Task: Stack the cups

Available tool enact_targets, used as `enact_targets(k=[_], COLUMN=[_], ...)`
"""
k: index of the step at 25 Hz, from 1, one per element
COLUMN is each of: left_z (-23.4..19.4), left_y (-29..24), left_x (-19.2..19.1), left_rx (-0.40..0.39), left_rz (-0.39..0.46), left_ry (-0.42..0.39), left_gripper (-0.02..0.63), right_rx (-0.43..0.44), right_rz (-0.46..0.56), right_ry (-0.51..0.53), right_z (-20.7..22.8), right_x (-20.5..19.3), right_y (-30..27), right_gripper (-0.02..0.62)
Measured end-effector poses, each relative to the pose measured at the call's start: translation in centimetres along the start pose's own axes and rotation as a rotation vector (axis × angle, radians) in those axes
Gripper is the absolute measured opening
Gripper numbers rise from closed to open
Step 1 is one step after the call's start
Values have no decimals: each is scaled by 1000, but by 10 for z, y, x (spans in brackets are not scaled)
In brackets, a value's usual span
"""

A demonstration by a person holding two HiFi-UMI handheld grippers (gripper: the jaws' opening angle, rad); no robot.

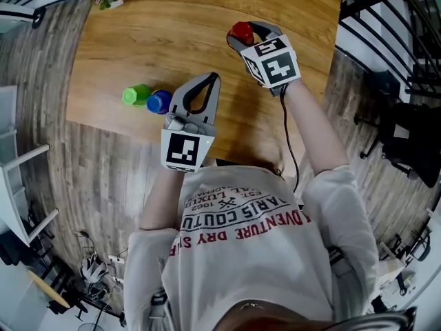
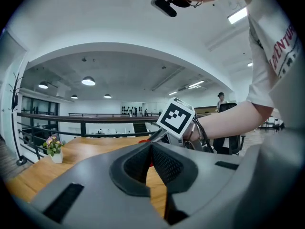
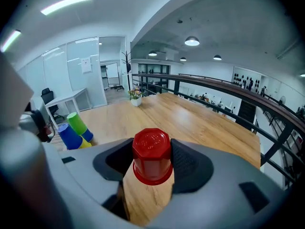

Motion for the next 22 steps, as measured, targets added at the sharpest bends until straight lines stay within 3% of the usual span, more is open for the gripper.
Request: enact_targets(k=[4, 10, 22], left_z=[4, -9, -86], left_y=[28, 71, 180], left_x=[12, 26, 22], left_rx=[-47, -117, -93], left_rz=[13, 62, 81], left_ry=[-34, -65, -86], left_gripper=[17, 17, 17], right_rx=[-5, 12, 84], right_rz=[37, 67, 114], right_ry=[26, -27, -23], right_z=[-28, -78, -204], right_x=[14, 34, 70], right_y=[26, 54, 62], right_gripper=[253, 253, 253])
Point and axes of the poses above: the fingertips, and each gripper's own axes: y backward along the fingers, z to its right, x out of its top, the point moved 4 cm from there along y, backward along the fingers, and after that the axes turned 6 degrees about -x, right-handed, at the moved point
